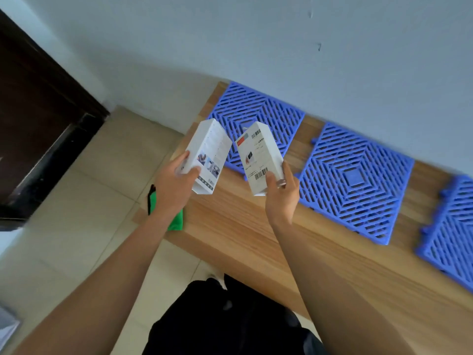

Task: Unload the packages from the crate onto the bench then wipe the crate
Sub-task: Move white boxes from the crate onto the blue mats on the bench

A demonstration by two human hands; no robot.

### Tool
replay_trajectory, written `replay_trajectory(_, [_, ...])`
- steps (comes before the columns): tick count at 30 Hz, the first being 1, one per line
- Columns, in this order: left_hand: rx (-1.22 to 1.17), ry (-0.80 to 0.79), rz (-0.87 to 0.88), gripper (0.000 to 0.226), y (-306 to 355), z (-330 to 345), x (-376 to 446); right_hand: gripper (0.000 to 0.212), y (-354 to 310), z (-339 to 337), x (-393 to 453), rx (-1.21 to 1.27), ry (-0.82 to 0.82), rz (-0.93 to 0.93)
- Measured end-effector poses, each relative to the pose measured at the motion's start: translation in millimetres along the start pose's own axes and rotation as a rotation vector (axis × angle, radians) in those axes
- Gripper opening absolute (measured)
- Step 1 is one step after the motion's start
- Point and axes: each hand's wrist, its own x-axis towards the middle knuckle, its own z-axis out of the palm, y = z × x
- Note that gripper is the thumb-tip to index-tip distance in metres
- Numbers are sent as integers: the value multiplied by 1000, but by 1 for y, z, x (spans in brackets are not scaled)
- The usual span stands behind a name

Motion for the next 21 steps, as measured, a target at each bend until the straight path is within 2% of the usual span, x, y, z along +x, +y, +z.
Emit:
replay_trajectory(8, [49,-91,4,59,11,17,49,59,-1,24,13,35,109,66])
replay_trajectory(13, [12,-175,29,57,7,25,76,59,-8,46,24,133,169,170])
replay_trajectory(21, [-118,-255,-63,51,-10,39,127,58,-24,93,33,387,404,350])
